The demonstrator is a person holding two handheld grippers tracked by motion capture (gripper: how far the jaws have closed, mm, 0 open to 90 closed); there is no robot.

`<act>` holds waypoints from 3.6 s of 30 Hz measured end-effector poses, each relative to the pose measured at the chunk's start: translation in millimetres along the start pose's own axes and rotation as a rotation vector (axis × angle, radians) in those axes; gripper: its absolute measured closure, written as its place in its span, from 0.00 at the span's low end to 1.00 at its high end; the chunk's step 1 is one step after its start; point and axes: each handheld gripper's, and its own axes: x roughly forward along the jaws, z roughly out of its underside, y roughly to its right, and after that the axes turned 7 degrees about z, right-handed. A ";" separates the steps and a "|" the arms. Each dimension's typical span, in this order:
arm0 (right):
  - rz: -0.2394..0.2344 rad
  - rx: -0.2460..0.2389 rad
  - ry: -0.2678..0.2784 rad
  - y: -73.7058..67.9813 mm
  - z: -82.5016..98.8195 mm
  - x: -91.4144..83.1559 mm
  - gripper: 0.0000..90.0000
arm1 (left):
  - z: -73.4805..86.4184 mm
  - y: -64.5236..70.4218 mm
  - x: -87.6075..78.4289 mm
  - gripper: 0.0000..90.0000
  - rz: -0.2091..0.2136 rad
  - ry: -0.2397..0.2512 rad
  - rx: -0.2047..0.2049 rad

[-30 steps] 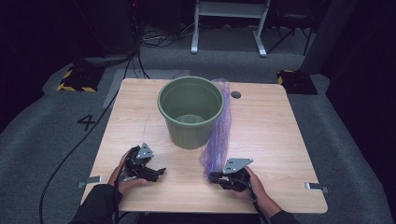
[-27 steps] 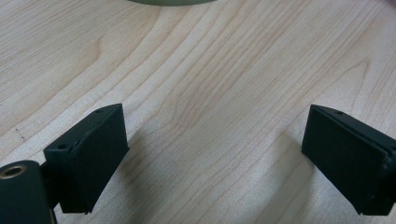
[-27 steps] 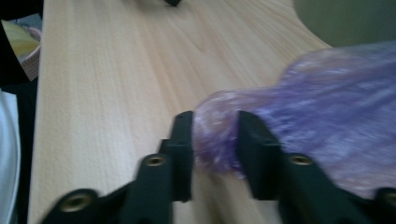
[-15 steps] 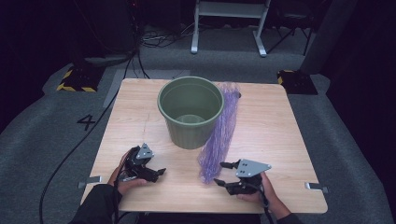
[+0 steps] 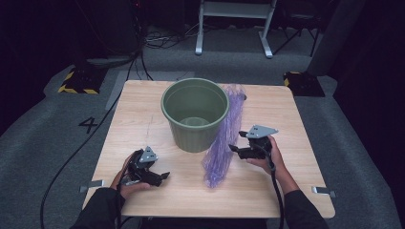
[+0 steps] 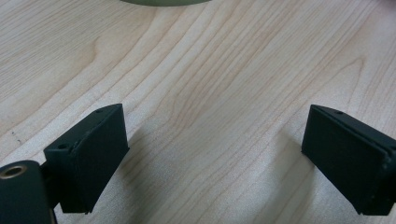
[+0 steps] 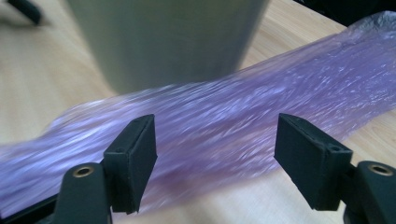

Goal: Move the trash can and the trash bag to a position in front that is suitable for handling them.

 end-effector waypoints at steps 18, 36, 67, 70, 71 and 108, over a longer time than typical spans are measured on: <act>0.022 0.019 -0.174 12.3 12.8 51.1 0.82 | -41.7 54.7 16.0 0.22 0.098 0.059 0.104; 0.063 0.050 -0.195 -4.8 19.3 39.0 0.87 | -82.1 86.1 77.0 0.41 0.101 -0.038 0.223; 0.114 0.078 -0.220 -3.4 23.6 30.1 0.85 | -119.1 110.9 112.6 0.28 0.160 -0.055 0.183; 0.116 0.084 -0.225 0.0 24.6 28.6 0.82 | -118.5 106.1 113.3 0.29 0.147 -0.068 0.195; 0.114 0.088 -0.225 0.9 25.1 27.7 0.82 | -117.6 103.3 113.0 0.29 0.150 -0.072 0.192; -0.050 -0.056 0.015 -1.0 20.5 -52.6 0.23 | -74.4 59.8 24.7 0.22 0.042 0.031 0.229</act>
